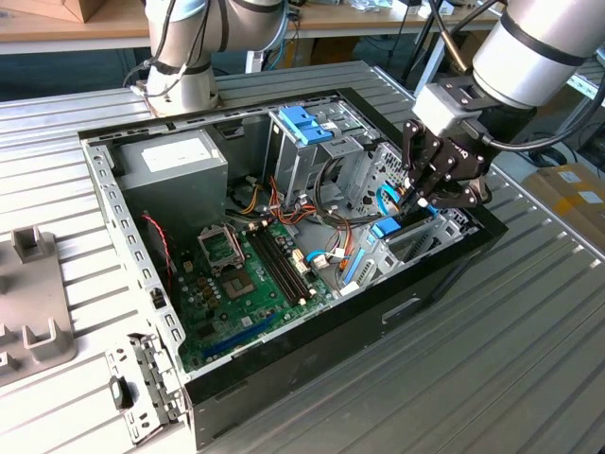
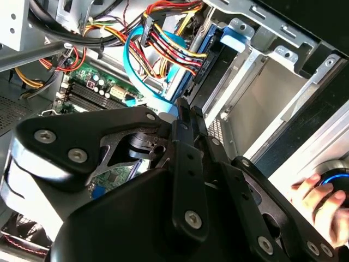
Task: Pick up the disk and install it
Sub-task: 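Insert the second disk wire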
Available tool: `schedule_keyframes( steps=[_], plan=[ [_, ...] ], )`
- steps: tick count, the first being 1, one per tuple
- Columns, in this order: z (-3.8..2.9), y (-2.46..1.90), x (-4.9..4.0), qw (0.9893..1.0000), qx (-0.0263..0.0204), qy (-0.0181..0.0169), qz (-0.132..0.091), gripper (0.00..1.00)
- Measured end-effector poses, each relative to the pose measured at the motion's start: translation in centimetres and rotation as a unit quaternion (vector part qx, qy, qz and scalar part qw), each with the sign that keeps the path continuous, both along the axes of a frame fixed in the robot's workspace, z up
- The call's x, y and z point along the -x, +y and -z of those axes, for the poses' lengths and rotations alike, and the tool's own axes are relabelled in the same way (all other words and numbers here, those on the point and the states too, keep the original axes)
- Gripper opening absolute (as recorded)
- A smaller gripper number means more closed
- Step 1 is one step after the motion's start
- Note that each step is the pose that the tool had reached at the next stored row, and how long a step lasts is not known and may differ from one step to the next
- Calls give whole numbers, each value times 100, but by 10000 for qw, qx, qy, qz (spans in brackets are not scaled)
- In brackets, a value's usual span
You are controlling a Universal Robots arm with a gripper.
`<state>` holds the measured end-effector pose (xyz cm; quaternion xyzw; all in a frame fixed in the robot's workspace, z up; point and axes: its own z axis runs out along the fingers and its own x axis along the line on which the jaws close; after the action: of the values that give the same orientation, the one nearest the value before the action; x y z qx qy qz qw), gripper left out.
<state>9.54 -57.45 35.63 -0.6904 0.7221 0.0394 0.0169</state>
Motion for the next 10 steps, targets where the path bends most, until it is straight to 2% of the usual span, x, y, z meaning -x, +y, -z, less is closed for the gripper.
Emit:
schedule_keyframes(
  steps=[1,3,6,7,10],
  plan=[
    [1,0,1,10000,0,-32,1,16],
    [3,0,0,9999,0,-156,0,16],
    [9,0,3,9990,-1,-456,0,16],
    [9,0,2,9988,0,-487,0,16],
    [9,0,6,9988,-1,-498,0,16]
  ],
)
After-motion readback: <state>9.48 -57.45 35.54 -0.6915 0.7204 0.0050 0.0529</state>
